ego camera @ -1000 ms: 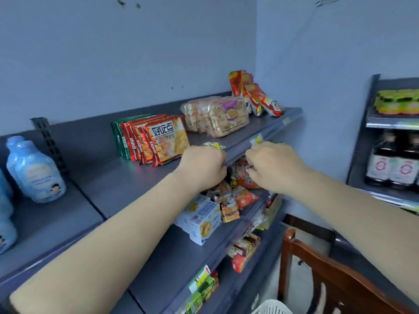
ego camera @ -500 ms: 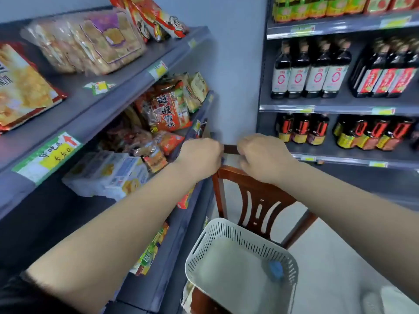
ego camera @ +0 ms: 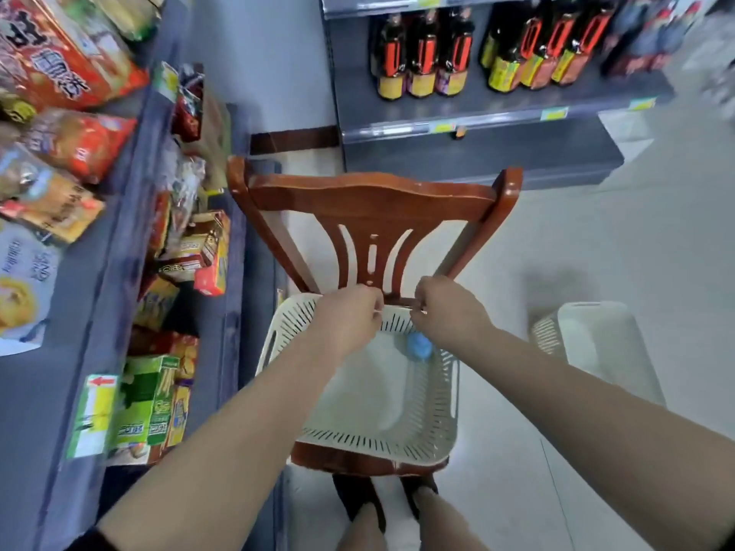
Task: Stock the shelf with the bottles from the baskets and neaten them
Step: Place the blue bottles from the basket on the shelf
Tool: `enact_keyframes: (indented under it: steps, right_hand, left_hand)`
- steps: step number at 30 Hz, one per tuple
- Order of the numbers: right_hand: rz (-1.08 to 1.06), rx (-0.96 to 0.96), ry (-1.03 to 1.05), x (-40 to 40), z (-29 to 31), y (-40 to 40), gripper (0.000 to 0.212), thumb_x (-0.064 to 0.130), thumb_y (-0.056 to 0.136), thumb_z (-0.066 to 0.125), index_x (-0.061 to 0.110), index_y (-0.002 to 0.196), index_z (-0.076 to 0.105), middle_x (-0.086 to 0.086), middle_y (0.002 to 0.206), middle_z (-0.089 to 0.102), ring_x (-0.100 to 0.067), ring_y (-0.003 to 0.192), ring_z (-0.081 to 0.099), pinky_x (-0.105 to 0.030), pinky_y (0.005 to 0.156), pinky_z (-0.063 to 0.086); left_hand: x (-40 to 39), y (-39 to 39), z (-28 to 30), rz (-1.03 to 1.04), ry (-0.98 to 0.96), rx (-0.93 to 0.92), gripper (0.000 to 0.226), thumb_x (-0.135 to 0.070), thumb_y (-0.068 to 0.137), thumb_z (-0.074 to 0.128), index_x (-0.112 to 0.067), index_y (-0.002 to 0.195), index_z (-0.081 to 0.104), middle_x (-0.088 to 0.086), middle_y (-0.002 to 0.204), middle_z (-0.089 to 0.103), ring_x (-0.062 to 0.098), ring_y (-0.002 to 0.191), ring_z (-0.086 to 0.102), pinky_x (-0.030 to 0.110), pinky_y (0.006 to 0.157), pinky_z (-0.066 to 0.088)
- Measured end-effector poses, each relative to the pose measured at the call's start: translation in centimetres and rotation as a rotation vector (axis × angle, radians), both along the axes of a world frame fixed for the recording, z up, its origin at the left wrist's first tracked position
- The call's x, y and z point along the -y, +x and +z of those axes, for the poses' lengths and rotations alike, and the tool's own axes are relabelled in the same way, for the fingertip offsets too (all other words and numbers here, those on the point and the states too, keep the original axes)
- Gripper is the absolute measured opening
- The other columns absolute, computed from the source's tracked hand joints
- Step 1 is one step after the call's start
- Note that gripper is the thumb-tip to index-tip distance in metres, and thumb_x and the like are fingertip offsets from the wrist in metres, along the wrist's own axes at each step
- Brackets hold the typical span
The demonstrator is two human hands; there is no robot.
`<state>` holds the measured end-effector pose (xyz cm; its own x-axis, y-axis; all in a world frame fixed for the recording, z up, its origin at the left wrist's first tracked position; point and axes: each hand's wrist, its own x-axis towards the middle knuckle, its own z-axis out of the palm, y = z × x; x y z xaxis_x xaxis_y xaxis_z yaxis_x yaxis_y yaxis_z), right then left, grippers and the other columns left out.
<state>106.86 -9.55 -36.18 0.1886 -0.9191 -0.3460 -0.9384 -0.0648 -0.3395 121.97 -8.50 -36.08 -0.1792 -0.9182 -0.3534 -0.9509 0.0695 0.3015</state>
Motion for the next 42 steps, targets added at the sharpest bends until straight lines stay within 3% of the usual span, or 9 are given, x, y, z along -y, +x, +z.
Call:
enact_keyframes:
  steps: [6, 11, 14, 19, 23, 27, 31, 37, 42]
  right_hand:
    - [-0.271, 0.057, 0.194, -2.2, -9.8, -1.1, 0.035, 0.012, 0.084, 0.055, 0.001, 0.117, 0.051, -0.016, 0.117, 0.056, -0.031, 0.111, 0.054, -0.030, 0.085, 0.043]
    - [-0.360, -0.002, 0.309, -3.0, -17.1, -0.3, 0.047, 0.003, 0.086, 0.050, -0.001, 0.132, 0.039, -0.015, 0.132, 0.047, -0.030, 0.118, 0.052, -0.033, 0.090, 0.043]
    - [-0.393, -0.046, 0.320, -2.9, -20.9, -0.2, 0.055, 0.002, 0.089, 0.048, 0.000, 0.140, 0.029, -0.015, 0.139, 0.040, -0.028, 0.123, 0.048, -0.033, 0.094, 0.042]
    - [-0.542, -0.018, 0.282, -2.5, -25.6, -0.5, 0.052, -0.003, 0.089, 0.049, -0.001, 0.138, 0.033, -0.017, 0.135, 0.046, -0.030, 0.118, 0.053, -0.034, 0.092, 0.045]
    - [-0.608, 0.079, 0.231, -2.6, -28.5, -0.5, 0.049, 0.002, 0.092, 0.047, 0.000, 0.138, 0.035, -0.017, 0.134, 0.046, -0.028, 0.117, 0.052, -0.024, 0.086, 0.039]
    - [-0.769, 0.258, 0.086, -2.5, -29.4, -0.4, 0.045, 0.014, 0.093, 0.053, 0.005, 0.135, 0.038, -0.016, 0.127, 0.051, -0.031, 0.109, 0.055, -0.029, 0.079, 0.039]
    - [-0.764, 0.329, -0.012, -2.3, -29.8, -0.3, 0.029, 0.013, 0.093, 0.053, 0.005, 0.121, 0.047, -0.013, 0.122, 0.052, -0.026, 0.105, 0.053, -0.027, 0.079, 0.037]
    - [-0.664, 0.325, 0.077, -2.9, -28.2, -0.1, 0.020, 0.018, 0.093, 0.051, 0.007, 0.110, 0.049, -0.013, 0.113, 0.054, -0.023, 0.092, 0.054, -0.032, 0.075, 0.042]
    - [-0.475, 0.329, 0.079, -3.1, -22.9, 0.8, 0.025, 0.025, 0.093, 0.052, 0.008, 0.111, 0.050, -0.007, 0.108, 0.053, -0.020, 0.088, 0.051, -0.032, 0.077, 0.043]
  left_hand:
    - [-0.2, -2.3, -10.3, -0.060, 0.160, -0.039, 0.031, -0.015, 0.089, 0.047, -0.021, 0.118, 0.055, 0.000, 0.122, 0.058, 0.024, 0.111, 0.056, 0.032, 0.087, 0.047]
    - [0.0, -3.2, -17.3, -0.059, 0.231, -0.072, 0.038, -0.012, 0.089, 0.051, -0.019, 0.125, 0.050, 0.001, 0.129, 0.054, 0.023, 0.117, 0.053, 0.034, 0.090, 0.046]
    - [0.2, -3.6, -21.0, -0.063, 0.226, -0.100, 0.039, -0.011, 0.087, 0.053, -0.018, 0.126, 0.050, 0.001, 0.130, 0.054, 0.024, 0.117, 0.053, 0.035, 0.091, 0.047]
    - [1.0, -4.4, -25.2, -0.059, 0.220, -0.164, 0.041, -0.010, 0.089, 0.051, -0.018, 0.129, 0.048, 0.002, 0.133, 0.052, 0.025, 0.119, 0.052, 0.035, 0.094, 0.044]
    - [1.2, -4.8, -27.9, -0.037, 0.281, -0.223, 0.037, -0.012, 0.090, 0.051, -0.017, 0.126, 0.050, 0.004, 0.128, 0.055, 0.027, 0.114, 0.054, 0.035, 0.093, 0.045]
    - [1.3, -5.3, -30.1, 0.037, 0.321, -0.315, 0.042, -0.011, 0.088, 0.051, -0.021, 0.129, 0.049, 0.004, 0.126, 0.058, 0.027, 0.109, 0.057, 0.038, 0.093, 0.047]
    - [1.2, -5.6, -31.1, 0.069, 0.326, -0.378, 0.048, -0.008, 0.086, 0.053, -0.023, 0.131, 0.048, 0.000, 0.128, 0.057, 0.026, 0.110, 0.056, 0.041, 0.093, 0.047]
    - [0.1, -4.3, -29.4, 0.136, 0.335, -0.420, 0.045, -0.010, 0.084, 0.056, -0.020, 0.128, 0.050, 0.000, 0.128, 0.057, 0.026, 0.107, 0.056, 0.038, 0.092, 0.047]
    - [-1.3, -1.8, -24.2, 0.232, 0.273, -0.495, 0.044, -0.011, 0.082, 0.064, -0.017, 0.124, 0.053, 0.000, 0.124, 0.057, 0.023, 0.105, 0.056, 0.037, 0.090, 0.047]
